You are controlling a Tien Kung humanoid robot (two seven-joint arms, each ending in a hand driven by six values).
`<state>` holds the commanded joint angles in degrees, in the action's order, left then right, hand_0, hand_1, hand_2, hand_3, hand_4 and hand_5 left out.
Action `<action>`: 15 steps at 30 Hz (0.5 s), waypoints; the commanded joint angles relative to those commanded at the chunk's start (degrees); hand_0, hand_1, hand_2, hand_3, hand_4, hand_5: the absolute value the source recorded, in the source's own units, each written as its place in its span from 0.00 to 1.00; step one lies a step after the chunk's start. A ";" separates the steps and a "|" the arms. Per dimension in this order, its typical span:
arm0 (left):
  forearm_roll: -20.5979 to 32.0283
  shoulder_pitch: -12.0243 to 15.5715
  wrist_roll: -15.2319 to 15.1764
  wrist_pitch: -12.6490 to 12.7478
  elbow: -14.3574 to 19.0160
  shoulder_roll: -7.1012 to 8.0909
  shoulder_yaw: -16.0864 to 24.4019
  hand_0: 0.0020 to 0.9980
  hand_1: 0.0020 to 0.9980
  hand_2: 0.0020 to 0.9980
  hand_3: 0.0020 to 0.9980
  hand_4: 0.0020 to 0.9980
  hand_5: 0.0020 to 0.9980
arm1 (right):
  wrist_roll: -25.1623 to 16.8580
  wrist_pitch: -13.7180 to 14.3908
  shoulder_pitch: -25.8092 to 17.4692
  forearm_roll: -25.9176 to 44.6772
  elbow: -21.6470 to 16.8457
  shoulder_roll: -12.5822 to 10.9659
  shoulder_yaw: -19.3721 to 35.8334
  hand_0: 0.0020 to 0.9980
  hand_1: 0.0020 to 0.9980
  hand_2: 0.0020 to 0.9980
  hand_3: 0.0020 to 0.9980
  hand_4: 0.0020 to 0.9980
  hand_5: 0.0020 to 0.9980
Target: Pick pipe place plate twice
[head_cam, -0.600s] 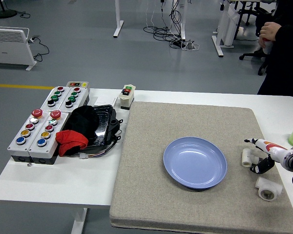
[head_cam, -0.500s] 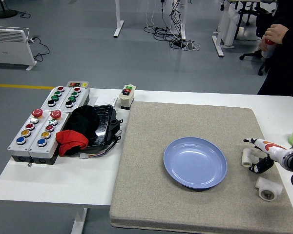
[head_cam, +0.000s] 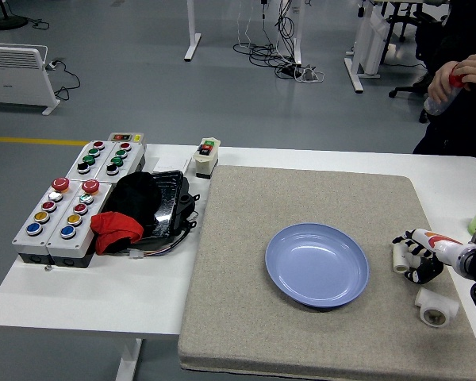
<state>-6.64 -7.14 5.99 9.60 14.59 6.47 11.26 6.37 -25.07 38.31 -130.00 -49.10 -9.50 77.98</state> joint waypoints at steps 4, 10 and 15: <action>-0.16 0.13 0.06 0.01 0.00 -0.04 0.15 0.63 0.58 0.51 0.59 0.27 1.00 | -0.07 0.98 -0.05 0.00 0.38 0.18 -0.24 0.67 0.68 0.70 0.77 0.61 0.16; -0.30 0.26 0.11 -0.01 0.00 -0.09 0.25 0.63 0.59 0.51 0.59 0.27 1.00 | -0.21 1.85 -0.15 0.00 0.64 0.36 -0.35 0.62 0.64 0.66 0.75 0.56 0.13; -0.50 0.35 0.17 -0.04 0.00 -0.10 0.36 0.63 0.59 0.51 0.59 0.27 1.00 | -0.38 2.67 -0.38 0.00 -0.08 0.28 -0.19 0.54 0.59 0.62 0.72 0.54 0.15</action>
<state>-7.14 -6.79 6.17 9.56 14.60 6.37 11.62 5.99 -22.40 37.93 -130.00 -49.18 -9.22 77.79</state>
